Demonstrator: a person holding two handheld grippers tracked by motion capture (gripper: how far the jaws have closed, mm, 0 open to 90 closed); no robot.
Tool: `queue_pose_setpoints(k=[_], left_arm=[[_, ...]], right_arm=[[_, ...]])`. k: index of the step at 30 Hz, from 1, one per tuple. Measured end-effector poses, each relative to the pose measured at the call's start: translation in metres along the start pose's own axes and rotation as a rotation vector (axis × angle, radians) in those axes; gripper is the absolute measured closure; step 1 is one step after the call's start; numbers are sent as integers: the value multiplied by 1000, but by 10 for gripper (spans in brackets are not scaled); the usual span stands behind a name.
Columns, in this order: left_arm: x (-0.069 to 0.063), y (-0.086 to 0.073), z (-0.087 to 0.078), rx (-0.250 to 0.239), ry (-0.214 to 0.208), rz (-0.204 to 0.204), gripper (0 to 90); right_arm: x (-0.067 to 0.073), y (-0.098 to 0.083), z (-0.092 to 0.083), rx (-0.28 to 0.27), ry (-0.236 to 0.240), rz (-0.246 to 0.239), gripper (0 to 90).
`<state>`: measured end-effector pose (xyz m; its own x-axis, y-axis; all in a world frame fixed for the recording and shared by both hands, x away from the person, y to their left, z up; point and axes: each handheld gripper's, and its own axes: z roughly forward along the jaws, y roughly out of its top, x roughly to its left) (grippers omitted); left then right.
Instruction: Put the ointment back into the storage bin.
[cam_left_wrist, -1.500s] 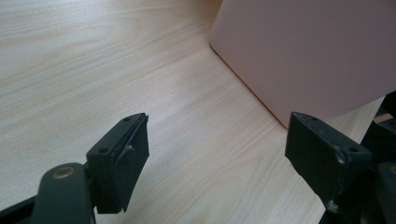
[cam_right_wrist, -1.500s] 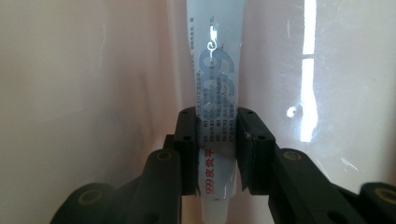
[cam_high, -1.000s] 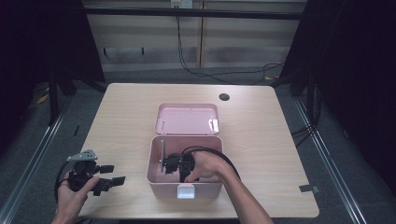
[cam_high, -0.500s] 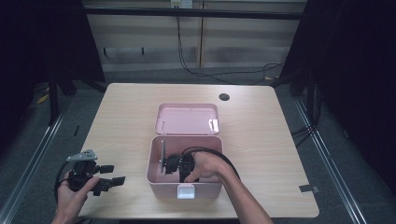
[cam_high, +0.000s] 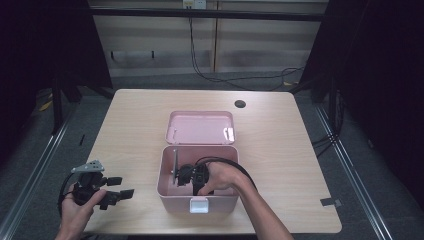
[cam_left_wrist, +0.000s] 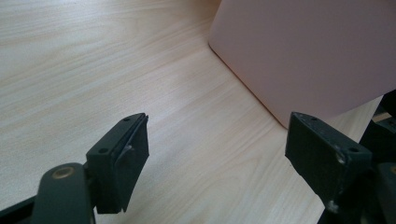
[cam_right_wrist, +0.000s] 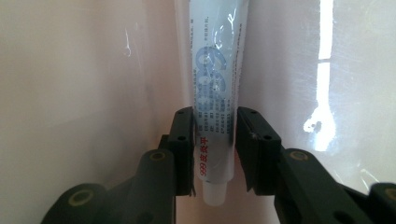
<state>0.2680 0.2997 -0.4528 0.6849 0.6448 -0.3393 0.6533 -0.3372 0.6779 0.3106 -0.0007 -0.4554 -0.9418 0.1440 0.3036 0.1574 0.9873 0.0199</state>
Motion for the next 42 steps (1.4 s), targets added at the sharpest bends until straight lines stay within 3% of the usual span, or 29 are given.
queue_pose_setpoints(k=[4,18,28,36,42], left_arm=[[0,0,0,0,2,3,214],[0,0,0,3,0,4,211],[0,0,0,5,0,5,210],[0,0,0,5,-2,4,211],[0,0,1,5,-1,4,211]], right_arm=[[-1,-2,-4,8,-1,11,654],[1,-12,-19,-59,-33,63,559],[4,-12,-30,-52,-59,53,561],[8,-20,-47,-99,-92,50,561],[11,-26,-55,-98,-104,52,563]])
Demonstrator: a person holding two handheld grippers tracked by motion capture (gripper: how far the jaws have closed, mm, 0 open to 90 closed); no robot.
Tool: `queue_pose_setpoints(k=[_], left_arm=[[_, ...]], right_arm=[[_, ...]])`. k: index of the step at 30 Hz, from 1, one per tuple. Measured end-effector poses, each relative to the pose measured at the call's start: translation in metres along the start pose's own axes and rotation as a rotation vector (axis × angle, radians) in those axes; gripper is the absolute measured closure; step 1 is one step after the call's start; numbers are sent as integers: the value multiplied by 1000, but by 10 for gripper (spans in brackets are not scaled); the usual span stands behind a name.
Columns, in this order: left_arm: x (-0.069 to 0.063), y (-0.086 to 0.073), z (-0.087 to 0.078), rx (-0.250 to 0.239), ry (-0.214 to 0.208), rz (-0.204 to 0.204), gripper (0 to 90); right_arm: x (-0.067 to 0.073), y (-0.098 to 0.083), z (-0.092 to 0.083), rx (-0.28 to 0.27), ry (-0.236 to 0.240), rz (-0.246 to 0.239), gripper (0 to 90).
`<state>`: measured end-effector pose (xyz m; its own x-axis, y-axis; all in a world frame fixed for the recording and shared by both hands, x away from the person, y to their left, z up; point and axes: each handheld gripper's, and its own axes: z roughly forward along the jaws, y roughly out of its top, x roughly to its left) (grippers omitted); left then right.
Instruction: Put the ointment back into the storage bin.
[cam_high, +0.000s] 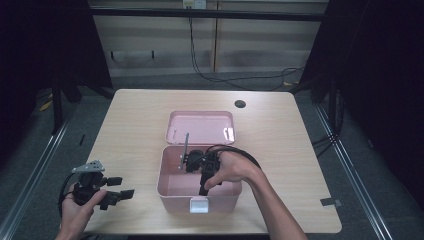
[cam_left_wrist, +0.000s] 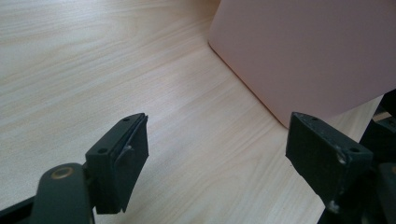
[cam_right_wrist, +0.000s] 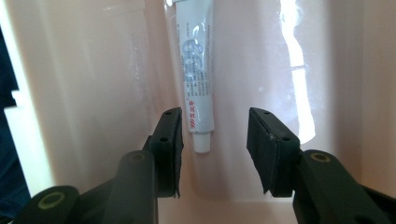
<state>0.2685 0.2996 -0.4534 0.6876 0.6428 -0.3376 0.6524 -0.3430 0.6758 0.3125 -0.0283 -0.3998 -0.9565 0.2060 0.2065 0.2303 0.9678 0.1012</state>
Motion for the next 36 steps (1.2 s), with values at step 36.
queue_pose_setpoints(k=[36], left_arm=[[0,0,0,0,3,-2,210]], right_arm=[[10,-28,-66,-50,-98,36,561]])
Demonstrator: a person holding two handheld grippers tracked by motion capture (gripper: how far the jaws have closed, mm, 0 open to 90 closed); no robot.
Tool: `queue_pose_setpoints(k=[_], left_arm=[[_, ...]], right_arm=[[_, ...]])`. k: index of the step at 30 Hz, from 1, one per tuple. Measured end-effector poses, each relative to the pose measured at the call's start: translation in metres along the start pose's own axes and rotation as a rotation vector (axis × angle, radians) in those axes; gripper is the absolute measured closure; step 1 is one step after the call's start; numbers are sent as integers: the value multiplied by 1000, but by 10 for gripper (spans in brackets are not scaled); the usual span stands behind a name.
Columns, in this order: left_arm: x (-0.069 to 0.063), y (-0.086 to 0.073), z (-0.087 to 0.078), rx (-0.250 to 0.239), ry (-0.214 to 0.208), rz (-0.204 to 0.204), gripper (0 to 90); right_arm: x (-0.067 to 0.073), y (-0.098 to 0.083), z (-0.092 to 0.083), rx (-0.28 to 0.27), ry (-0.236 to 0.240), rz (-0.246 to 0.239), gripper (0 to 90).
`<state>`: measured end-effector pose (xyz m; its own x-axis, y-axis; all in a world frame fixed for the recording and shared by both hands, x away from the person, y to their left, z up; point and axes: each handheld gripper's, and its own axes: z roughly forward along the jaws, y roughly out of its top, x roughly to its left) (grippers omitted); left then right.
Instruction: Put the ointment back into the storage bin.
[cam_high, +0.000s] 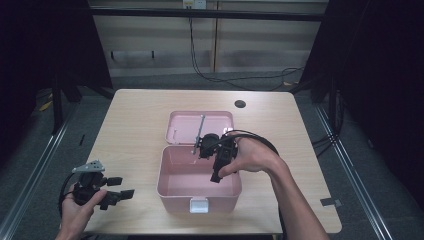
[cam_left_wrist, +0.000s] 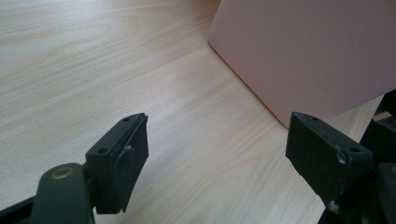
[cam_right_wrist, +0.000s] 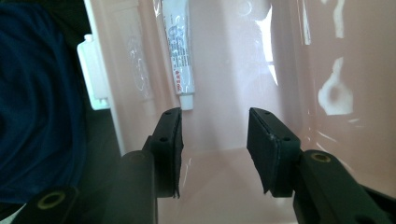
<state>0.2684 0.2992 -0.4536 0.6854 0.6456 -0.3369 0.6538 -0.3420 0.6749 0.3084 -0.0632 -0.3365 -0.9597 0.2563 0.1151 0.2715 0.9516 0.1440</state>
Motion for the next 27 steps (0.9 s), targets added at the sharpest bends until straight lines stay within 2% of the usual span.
queue_pose_setpoints(k=[1,4,5,8,11,15,27], left_arm=[[0,0,0,0,0,0,210],[0,0,0,0,0,0,210],[0,0,0,0,1,1,211],[0,0,0,2,-1,0,210],[0,0,0,0,1,0,211],[0,0,0,1,-2,0,211],[0,0,1,5,-3,1,211]], right_arm=[[0,-1,-2,12,-2,-1,561],[0,-6,-9,1,-14,8,561],[1,-7,-10,1,-13,23,561],[-1,-10,-15,6,-23,12,561],[-1,-14,-20,-5,-29,21,561],[-1,-20,-24,11,-32,29,560],[-1,-52,-38,-6,-67,92,546]])
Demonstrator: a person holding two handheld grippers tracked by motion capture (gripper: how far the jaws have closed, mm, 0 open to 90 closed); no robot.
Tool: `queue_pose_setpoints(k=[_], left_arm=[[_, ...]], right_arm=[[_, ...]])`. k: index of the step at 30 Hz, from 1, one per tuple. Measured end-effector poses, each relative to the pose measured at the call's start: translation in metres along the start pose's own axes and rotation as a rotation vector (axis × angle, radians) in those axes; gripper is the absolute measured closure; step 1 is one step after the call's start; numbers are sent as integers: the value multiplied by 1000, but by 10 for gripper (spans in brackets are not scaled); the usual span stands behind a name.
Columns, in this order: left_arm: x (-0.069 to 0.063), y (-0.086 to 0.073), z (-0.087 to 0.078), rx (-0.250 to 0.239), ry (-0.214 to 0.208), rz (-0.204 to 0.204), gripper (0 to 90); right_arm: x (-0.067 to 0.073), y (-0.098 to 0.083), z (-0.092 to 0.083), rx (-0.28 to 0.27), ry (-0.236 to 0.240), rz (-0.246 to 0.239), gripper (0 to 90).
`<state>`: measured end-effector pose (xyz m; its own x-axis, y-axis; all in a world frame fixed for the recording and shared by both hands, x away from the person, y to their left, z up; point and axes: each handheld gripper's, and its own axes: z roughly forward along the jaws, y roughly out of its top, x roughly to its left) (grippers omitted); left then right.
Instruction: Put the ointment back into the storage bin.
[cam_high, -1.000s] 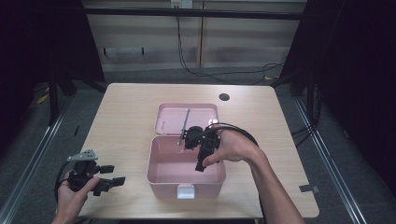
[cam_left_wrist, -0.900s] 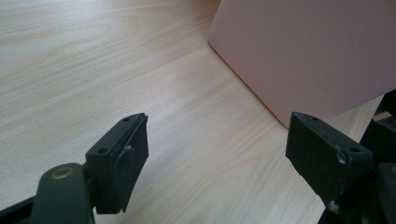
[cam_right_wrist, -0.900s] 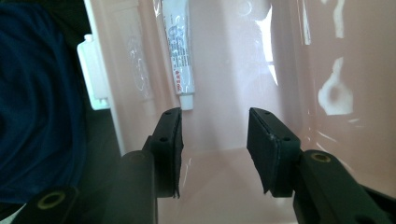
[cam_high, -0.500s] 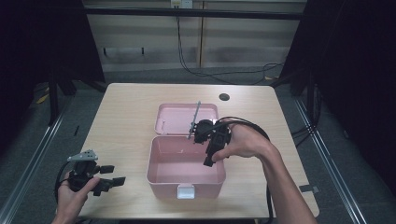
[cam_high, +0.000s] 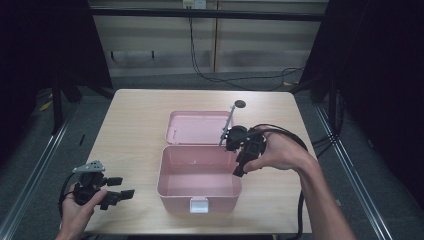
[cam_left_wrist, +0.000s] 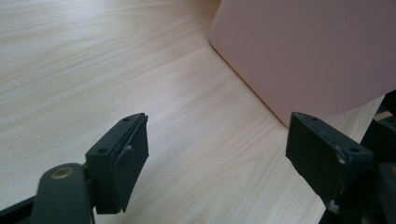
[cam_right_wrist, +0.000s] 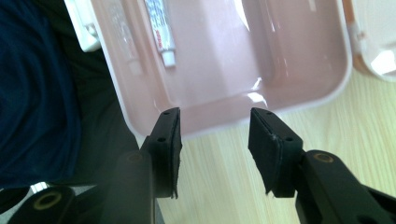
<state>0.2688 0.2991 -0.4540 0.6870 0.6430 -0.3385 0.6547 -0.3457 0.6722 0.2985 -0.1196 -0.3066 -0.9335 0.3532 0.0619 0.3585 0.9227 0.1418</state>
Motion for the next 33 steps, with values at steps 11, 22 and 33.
queue_pose_setpoints(k=[11,22,33], left_arm=[[0,0,0,-2,5,-2,211],[0,0,0,-5,6,-5,211],[1,0,0,-4,6,-6,211]], right_arm=[[-2,-29,0,-19,-13,49,545],[-8,-58,16,-29,-12,125,542],[-14,-80,34,-51,-23,244,536]])
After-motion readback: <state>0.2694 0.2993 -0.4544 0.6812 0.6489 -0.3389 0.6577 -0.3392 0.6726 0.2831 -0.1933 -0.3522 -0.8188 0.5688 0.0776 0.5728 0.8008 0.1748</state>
